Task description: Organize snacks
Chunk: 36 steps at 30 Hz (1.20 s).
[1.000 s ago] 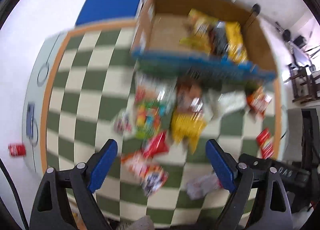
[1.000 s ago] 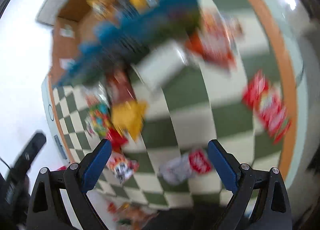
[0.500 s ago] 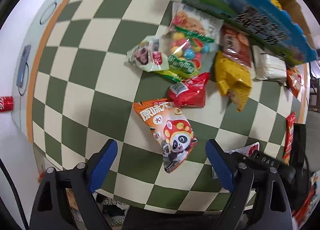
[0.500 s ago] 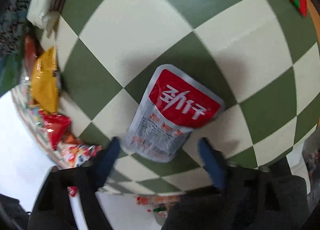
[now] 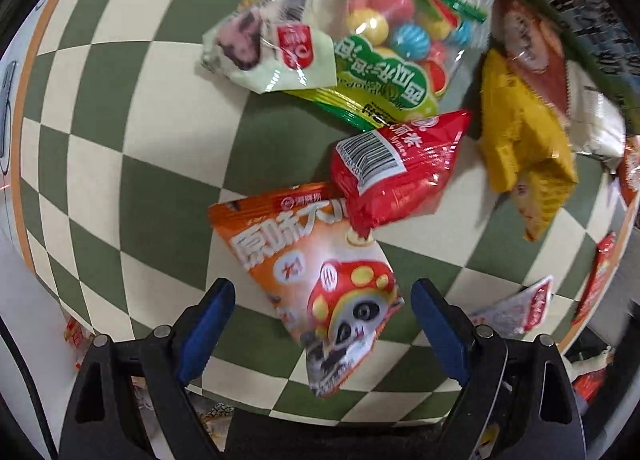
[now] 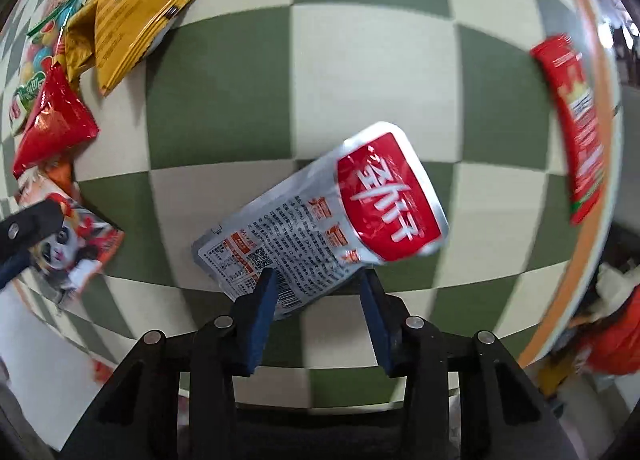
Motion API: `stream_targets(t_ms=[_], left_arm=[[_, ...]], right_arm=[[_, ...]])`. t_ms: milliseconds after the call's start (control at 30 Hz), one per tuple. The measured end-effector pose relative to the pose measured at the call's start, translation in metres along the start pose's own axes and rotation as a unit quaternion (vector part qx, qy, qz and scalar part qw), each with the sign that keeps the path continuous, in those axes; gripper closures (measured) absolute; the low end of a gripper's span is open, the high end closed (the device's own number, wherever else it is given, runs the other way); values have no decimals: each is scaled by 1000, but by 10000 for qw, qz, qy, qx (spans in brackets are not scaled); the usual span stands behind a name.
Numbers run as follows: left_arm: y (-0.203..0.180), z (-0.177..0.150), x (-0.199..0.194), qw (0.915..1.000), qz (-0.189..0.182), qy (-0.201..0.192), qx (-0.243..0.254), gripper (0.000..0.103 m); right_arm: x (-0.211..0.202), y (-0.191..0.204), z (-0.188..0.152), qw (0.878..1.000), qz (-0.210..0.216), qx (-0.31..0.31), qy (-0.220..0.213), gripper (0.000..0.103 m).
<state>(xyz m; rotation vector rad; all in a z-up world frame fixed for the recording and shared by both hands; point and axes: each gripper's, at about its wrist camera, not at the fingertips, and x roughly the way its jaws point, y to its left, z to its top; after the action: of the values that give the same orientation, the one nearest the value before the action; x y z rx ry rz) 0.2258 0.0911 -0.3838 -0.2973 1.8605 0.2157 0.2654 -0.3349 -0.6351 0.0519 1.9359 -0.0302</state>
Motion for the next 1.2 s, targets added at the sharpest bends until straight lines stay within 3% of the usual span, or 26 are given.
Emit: stream_targets(t_ms=[67, 133, 200, 267, 333, 433, 500, 600, 700, 800, 900, 967, 1033, 1100, 1200], left_arm=[[-2, 4, 6, 10000, 72, 33, -19, 13], [-4, 6, 12, 9998, 197, -4, -20, 16], [-4, 4, 15, 9997, 213, -69, -16, 35], [-2, 2, 13, 9997, 202, -134, 44, 43], [-1, -1, 12, 9992, 276, -226, 171, 48], [0, -8, 9, 9980, 380, -341, 367, 48], [-1, -16, 11, 9973, 410, -380, 469, 48], [5, -26, 14, 9967, 420, -429, 550, 48], [3, -39, 20, 9957, 436, -486, 656, 48], [0, -49, 25, 9950, 396, -510, 756, 48], [-3, -58, 27, 9941, 393, -590, 818, 48], [-7, -64, 28, 9946, 342, -580, 789, 48], [-6, -68, 28, 9953, 282, -568, 728, 48], [1, -68, 30, 9958, 226, -554, 695, 48], [4, -64, 33, 9954, 253, -567, 723, 48]], right_arm=[[-3, -13, 0, 9984, 478, 290, 71, 53], [-4, -29, 0, 9913, 1014, 826, 145, 29], [-2, -39, 0, 9829, 1332, 1265, 162, 28], [5, -49, 4, 9749, 1398, 1722, 211, 28], [12, -55, 10, 9665, 1490, 2074, 246, 28], [16, -52, 21, 9610, 1348, 2402, 245, 25], [13, -45, 31, 9653, 1156, 2335, 181, 25], [6, -25, 43, 9809, 625, 1839, -55, 32], [-4, -2, 48, 9952, 159, 889, -384, 38], [-4, 12, 45, 9987, -89, 7, -494, 38], [-1, 33, 38, 9895, -457, -1281, -497, 38], [1, 30, 36, 9899, -290, -1351, -332, 38], [-9, 5, 47, 9943, 141, -978, -393, 27], [-16, -26, 59, 9970, 375, -532, -412, 24], [-5, -39, 67, 9979, 574, 81, -281, 21]])
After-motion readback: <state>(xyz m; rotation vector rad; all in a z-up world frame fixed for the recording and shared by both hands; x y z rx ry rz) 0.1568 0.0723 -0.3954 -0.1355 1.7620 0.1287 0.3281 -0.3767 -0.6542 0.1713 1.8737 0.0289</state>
